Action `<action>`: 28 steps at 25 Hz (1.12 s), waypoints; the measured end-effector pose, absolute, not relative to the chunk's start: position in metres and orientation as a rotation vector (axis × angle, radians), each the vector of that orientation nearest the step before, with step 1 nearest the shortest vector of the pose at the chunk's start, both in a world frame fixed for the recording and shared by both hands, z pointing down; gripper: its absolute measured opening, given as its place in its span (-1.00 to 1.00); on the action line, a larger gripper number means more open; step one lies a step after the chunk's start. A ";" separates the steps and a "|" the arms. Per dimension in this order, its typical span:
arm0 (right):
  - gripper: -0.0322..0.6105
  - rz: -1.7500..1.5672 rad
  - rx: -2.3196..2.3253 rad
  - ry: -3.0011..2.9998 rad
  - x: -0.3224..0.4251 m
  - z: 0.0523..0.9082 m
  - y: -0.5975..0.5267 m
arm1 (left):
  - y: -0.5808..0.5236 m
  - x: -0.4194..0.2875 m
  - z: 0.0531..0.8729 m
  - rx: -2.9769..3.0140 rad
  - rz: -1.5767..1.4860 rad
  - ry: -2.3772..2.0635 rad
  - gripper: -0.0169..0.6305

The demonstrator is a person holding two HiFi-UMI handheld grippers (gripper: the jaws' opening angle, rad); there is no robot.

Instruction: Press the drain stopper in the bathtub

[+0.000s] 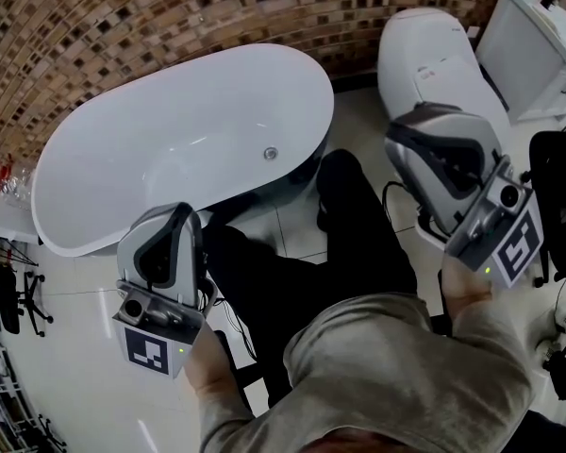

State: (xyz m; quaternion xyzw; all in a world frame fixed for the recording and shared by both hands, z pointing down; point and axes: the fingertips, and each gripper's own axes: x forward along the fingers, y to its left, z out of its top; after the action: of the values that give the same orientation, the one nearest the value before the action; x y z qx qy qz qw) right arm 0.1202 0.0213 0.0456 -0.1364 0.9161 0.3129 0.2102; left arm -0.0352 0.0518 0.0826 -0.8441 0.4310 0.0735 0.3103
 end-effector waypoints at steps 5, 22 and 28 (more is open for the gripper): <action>-0.90 0.870 -0.375 2.561 0.114 0.049 0.020 | 0.053 -0.036 0.083 -2.223 0.185 1.137 -0.98; -0.90 0.929 -0.379 2.562 0.105 0.052 0.025 | 0.056 -0.034 0.082 -2.211 0.167 1.132 -0.98; -0.90 0.948 -0.380 2.554 0.107 0.052 0.028 | 0.059 -0.030 0.081 -2.201 0.161 1.125 -0.98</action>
State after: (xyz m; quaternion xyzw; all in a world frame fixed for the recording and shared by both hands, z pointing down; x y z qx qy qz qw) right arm 0.1068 0.0276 0.0515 -0.1357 0.9108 0.3380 0.1941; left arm -0.0302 0.0588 0.0811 -0.8399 0.4294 0.0613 0.3262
